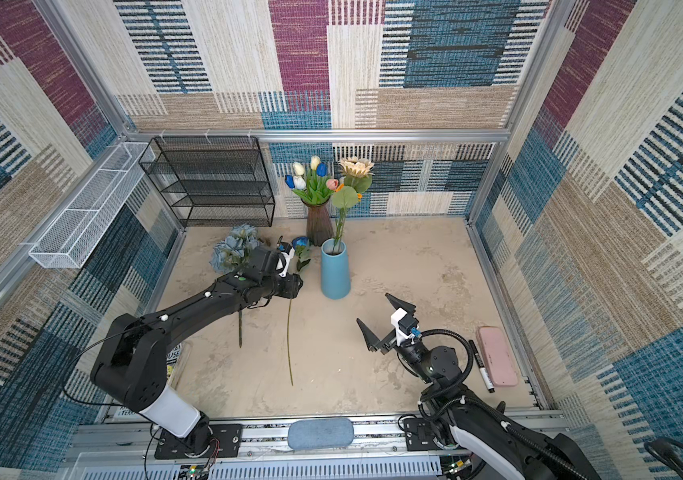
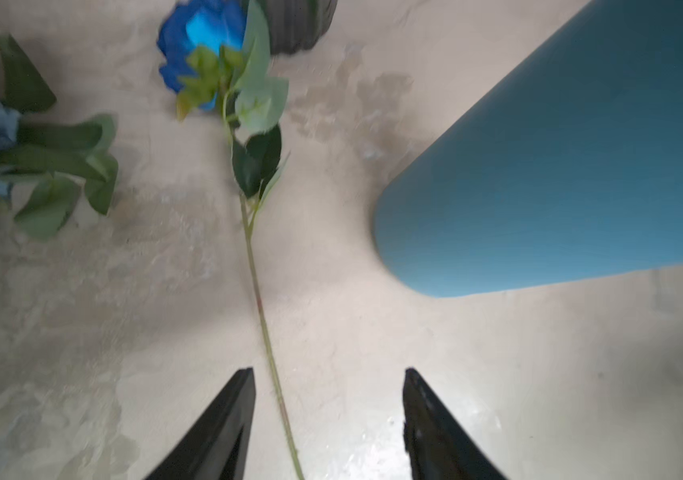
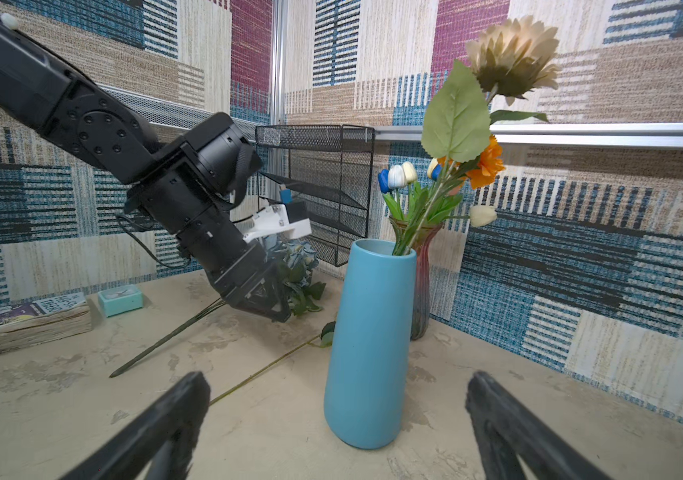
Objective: Arrange the flowers into the vase
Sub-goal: 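Lower the left gripper onto the blue rose stem and close it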
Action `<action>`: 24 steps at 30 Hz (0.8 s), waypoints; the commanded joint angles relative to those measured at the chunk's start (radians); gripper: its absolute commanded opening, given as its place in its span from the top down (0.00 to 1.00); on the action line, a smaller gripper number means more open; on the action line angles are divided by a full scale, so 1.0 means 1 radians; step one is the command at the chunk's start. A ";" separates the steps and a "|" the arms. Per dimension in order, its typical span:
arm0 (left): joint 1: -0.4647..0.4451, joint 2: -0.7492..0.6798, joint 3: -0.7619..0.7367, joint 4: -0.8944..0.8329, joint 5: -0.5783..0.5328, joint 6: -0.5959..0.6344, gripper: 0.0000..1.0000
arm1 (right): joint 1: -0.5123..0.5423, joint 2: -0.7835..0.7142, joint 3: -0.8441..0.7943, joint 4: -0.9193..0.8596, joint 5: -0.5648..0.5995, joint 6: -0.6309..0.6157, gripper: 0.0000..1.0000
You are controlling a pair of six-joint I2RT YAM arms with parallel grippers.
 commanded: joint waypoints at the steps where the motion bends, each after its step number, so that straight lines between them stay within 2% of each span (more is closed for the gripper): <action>1: 0.003 0.078 0.077 -0.176 -0.105 -0.008 0.41 | 0.000 0.020 0.012 0.031 -0.025 -0.007 0.00; 6: 0.005 0.204 0.182 -0.242 -0.126 0.025 0.48 | 0.000 0.028 0.017 0.028 -0.037 -0.008 0.00; 9: 0.008 0.253 0.219 -0.257 -0.143 0.031 0.48 | 0.000 0.014 0.014 0.023 -0.032 -0.011 0.00; 22: 0.018 0.388 0.323 -0.286 -0.150 0.037 0.53 | 0.000 0.017 0.016 0.023 -0.054 -0.012 0.00; 24: 0.018 0.407 0.344 -0.309 -0.157 0.038 0.56 | 0.000 0.017 0.015 0.023 -0.050 -0.012 0.00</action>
